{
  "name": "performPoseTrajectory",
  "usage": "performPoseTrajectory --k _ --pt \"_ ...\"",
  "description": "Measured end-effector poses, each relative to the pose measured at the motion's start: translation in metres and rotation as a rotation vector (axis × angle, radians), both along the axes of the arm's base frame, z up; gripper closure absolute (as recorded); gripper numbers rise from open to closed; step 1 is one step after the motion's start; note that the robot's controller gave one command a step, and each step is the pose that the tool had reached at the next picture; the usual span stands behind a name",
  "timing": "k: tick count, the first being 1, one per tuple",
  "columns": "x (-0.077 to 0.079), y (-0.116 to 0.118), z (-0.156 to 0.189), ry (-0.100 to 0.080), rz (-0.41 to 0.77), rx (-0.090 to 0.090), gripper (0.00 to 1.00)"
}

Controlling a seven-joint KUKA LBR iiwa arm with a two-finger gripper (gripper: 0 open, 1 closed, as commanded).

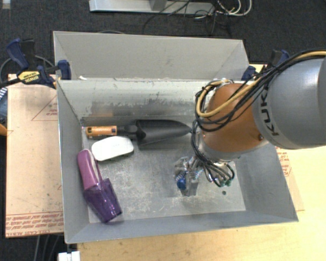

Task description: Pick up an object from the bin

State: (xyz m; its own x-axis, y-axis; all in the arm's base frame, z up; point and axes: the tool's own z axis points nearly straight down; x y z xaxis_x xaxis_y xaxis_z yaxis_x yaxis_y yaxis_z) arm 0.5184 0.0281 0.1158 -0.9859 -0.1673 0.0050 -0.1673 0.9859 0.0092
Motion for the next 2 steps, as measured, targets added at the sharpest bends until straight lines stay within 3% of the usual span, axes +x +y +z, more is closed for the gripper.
performPoseTrajectory --k 1,2 --pt "-0.013 -0.004 0.03 0.019 -0.017 -0.001 1.0" --pt "0.001 0.008 0.064 -0.001 0.01 0.0 1.0"
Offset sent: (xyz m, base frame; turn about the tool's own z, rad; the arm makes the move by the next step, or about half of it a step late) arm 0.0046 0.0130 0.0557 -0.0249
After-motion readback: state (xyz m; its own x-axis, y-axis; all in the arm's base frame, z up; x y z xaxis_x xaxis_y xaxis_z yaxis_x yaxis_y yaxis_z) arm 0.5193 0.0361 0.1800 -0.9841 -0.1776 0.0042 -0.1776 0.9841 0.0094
